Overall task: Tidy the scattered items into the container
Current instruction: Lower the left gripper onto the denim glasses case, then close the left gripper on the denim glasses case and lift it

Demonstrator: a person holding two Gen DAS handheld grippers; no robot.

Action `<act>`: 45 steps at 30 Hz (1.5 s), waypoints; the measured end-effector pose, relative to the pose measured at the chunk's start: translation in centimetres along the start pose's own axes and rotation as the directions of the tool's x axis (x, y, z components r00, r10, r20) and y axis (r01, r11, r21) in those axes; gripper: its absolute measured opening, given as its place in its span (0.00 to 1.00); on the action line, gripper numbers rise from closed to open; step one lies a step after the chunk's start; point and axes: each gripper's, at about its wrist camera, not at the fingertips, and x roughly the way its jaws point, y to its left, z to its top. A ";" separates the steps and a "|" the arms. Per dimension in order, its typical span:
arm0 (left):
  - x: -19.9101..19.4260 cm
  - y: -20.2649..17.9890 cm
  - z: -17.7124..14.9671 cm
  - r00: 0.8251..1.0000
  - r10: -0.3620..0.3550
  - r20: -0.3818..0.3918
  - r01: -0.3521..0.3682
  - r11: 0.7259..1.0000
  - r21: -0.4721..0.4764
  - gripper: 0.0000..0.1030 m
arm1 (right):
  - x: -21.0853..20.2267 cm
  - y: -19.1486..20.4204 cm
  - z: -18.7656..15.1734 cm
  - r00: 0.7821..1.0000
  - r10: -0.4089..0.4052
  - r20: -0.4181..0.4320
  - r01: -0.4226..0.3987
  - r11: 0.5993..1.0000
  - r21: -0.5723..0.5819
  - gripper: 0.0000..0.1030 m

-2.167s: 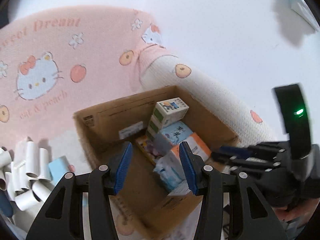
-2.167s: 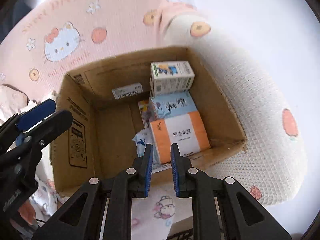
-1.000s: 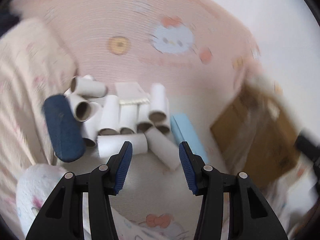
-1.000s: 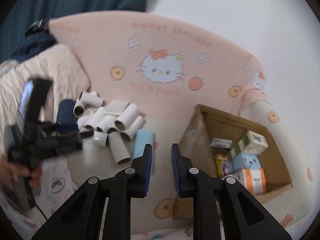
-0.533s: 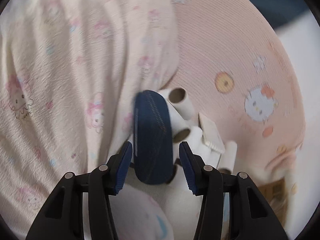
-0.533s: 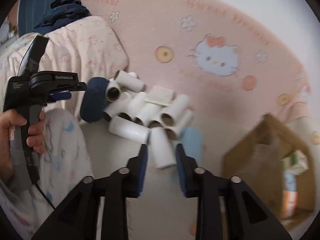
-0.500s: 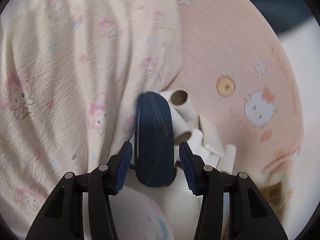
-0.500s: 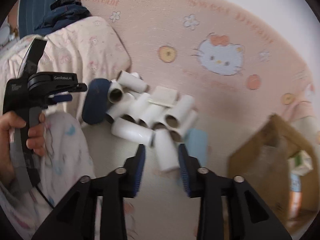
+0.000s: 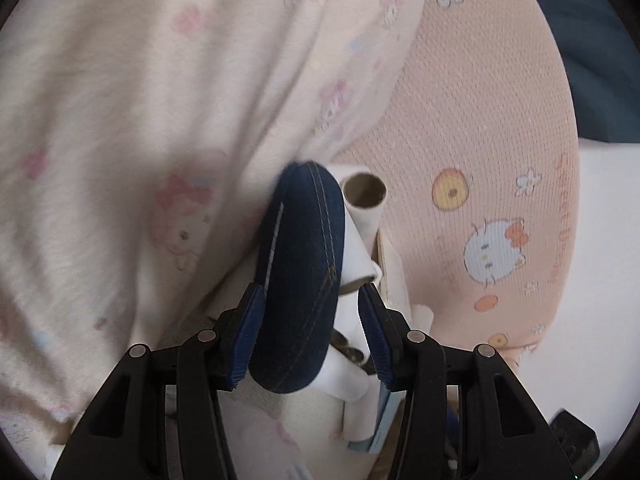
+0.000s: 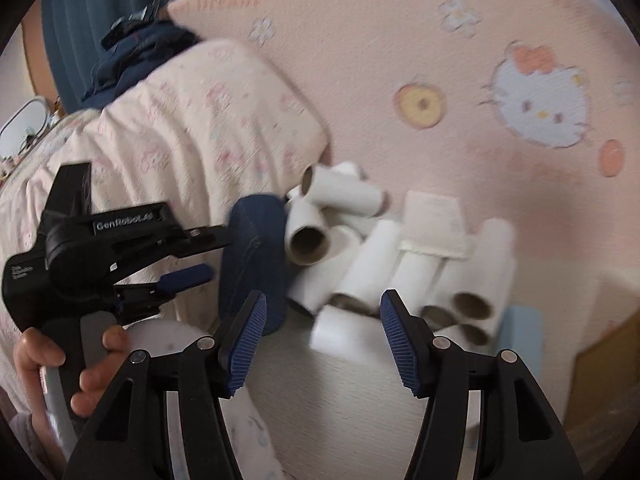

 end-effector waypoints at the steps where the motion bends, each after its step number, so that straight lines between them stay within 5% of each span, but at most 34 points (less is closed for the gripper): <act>1: 0.3 0.0 0.1 1.000 0.010 -0.013 -0.010 1.000 -0.004 0.51 | 0.7 0.3 0.0 1.000 0.011 -0.025 -0.011 1.000 -0.012 0.56; 11: 1.2 0.3 -0.1 0.998 -0.013 -0.059 0.012 1.000 -0.017 0.50 | 5.4 1.5 0.1 0.990 0.101 -0.094 -0.104 0.994 -0.029 0.56; 17: 1.7 0.9 1.0 0.999 -0.024 -0.040 0.021 0.996 -0.085 0.50 | 7.1 0.8 1.0 0.972 0.179 -0.150 -0.170 0.983 0.075 0.59; 35: 3.1 1.2 2.4 0.998 -0.007 -0.058 0.001 0.993 -0.114 0.50 | 10.4 4.3 2.5 0.971 0.123 -0.206 -0.145 0.985 -0.092 0.58; 38: 2.8 1.1 2.2 0.999 0.012 -0.046 -0.017 0.994 -0.109 0.40 | 10.2 4.1 2.5 0.973 0.127 -0.194 -0.143 0.987 -0.070 0.58; 45: 1.6 0.1 1.6 0.996 -0.084 -0.017 0.083 0.996 -0.035 0.38 | 7.9 3.6 3.0 0.983 0.110 -0.150 -0.124 0.989 -0.086 0.58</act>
